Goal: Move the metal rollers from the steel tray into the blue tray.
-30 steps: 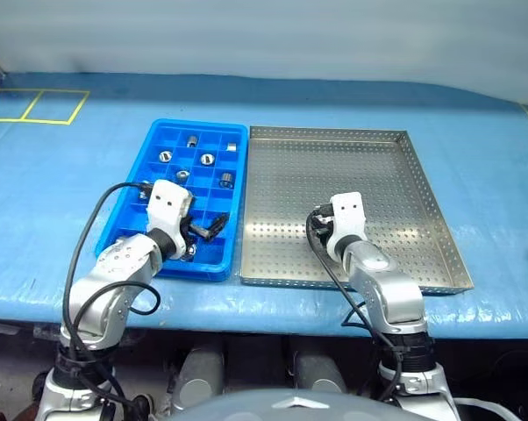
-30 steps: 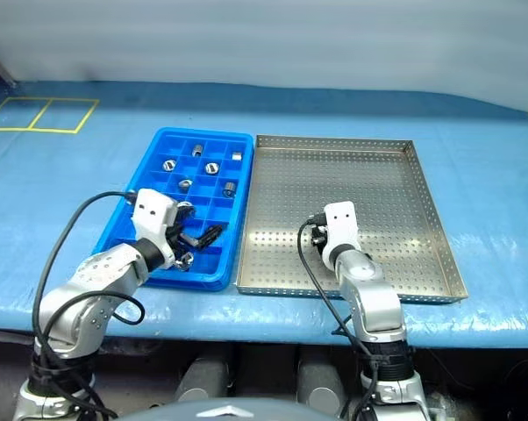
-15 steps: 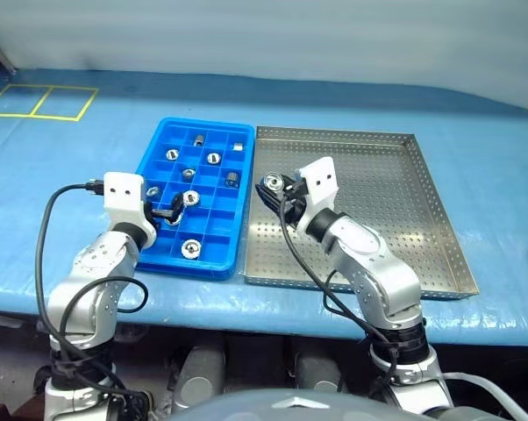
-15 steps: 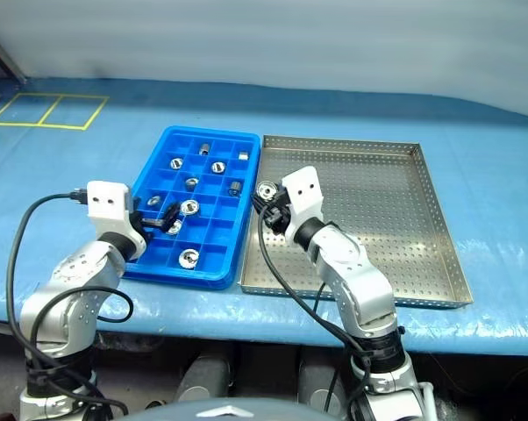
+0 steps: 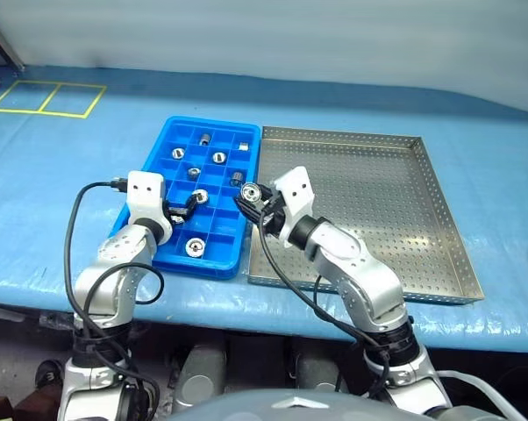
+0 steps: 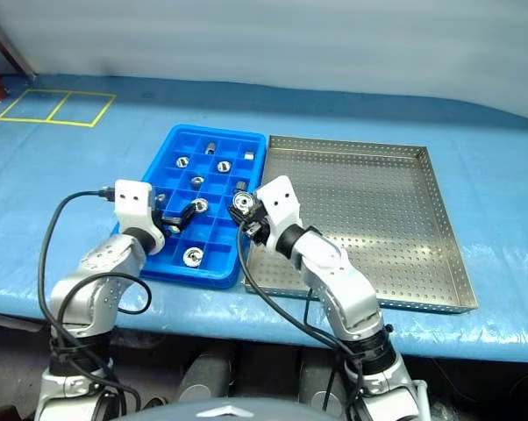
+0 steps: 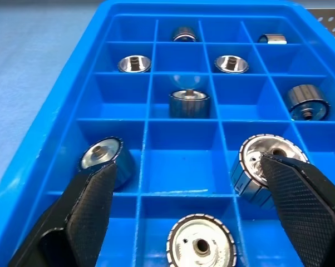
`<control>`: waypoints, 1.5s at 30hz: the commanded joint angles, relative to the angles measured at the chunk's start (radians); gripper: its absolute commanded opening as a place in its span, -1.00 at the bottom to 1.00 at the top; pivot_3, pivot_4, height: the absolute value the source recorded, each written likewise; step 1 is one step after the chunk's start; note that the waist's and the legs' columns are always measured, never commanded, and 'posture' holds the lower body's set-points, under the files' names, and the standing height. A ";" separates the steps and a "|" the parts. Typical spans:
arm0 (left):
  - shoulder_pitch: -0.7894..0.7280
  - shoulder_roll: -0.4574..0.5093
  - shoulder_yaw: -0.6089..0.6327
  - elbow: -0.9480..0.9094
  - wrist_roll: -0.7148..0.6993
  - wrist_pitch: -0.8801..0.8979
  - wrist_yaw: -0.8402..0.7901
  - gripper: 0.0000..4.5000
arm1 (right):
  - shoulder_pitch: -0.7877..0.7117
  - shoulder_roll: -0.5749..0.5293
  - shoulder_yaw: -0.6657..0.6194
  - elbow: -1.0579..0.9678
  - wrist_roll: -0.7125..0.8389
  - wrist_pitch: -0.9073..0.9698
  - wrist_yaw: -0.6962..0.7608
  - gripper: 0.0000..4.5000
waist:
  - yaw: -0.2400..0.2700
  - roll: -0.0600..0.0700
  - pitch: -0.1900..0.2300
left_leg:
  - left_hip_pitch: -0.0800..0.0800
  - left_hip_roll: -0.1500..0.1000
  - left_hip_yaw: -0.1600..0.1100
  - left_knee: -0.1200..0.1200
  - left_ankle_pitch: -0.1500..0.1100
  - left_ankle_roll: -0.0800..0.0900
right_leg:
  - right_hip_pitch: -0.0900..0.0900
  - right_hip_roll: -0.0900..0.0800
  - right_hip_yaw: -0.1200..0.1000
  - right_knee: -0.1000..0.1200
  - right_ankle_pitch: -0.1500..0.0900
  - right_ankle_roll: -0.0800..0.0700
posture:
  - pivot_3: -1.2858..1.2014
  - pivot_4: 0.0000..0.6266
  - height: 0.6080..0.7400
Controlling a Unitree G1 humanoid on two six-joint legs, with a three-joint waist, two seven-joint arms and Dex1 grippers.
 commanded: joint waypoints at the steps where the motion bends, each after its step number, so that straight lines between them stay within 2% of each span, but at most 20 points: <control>1: -0.019 0.001 -0.025 0.029 0.025 -0.029 -0.011 1.00 | -0.005 0.006 -0.011 -0.054 0.000 -0.029 -0.011 -0.24 | -0.001 0.000 0.000 | 0.000 0.000 0.000 0.000 0.000 0.000 | 0.000 0.000 0.000 0.000 0.000 0.000 | 0.16 -0.52 1.00; 11: 0.013 -0.003 0.071 -0.049 -0.042 -0.109 -0.053 1.00 | 0.023 -0.007 -0.010 -0.070 0.051 0.011 0.016 -0.24 | -0.015 0.000 0.000 | 0.000 0.000 0.000 -0.001 0.000 0.000 | 0.000 0.000 0.000 0.000 0.000 0.000 | 0.18 -0.52 1.00; 17: 0.076 0.086 0.086 -0.150 -0.123 -0.105 -0.208 1.00 | -0.002 -0.004 0.062 -0.040 0.070 0.020 0.073 -0.24 | -0.018 0.000 0.000 | 0.000 0.000 0.000 0.000 0.000 0.000 | 0.000 0.000 0.000 0.000 0.000 0.000 | 0.20 -0.52 1.00; 22: 0.146 0.163 0.029 -0.214 -0.128 -0.112 -0.299 1.00 | -0.061 0.017 0.101 0.110 0.030 -0.031 0.100 -0.24 | -0.015 0.000 0.000 | 0.001 0.001 0.000 0.000 0.000 0.000 | 0.000 0.000 0.000 0.000 0.000 0.000 | 0.21 -0.52 1.00; 29: 0.181 0.175 0.037 -0.243 -0.117 -0.114 -0.287 1.00 | -0.135 0.046 0.090 0.309 -0.030 -0.086 0.086 -0.24 | 0.001 -0.001 0.000 | 0.000 0.000 0.000 0.000 0.000 0.000 | 0.000 0.000 0.000 0.000 0.000 0.000 | 0.24 -0.52 1.00; 36: 0.200 0.172 0.042 -0.255 -0.120 -0.109 -0.269 1.00 | -0.126 0.053 0.080 0.276 -0.047 -0.113 0.075 0.80 | 0.007 -0.001 0.000 | 0.001 0.001 0.000 -0.002 0.000 0.000 | -0.001 0.000 0.000 0.000 0.000 -0.001 | 0.24 -0.52 1.00; 41: 0.174 0.154 -0.003 -0.241 -0.103 -0.129 -0.256 1.00 | -0.100 0.027 0.022 0.167 -0.068 -0.117 0.018 0.80 | 0.010 -0.001 0.000 | 0.000 0.000 0.000 -0.002 0.000 0.000 | -0.001 0.000 0.000 0.000 0.000 -0.001 | 0.23 -0.52 1.00; 45: 0.130 0.125 -0.082 -0.223 -0.075 -0.177 -0.264 1.00 | -0.050 -0.074 -0.066 0.051 -0.057 -0.065 0.026 0.80 | 0.021 -0.001 0.000 | 0.000 0.000 0.000 -0.001 0.000 0.000 | 0.000 0.000 0.000 -0.001 0.000 0.000 | 0.21 -0.52 1.00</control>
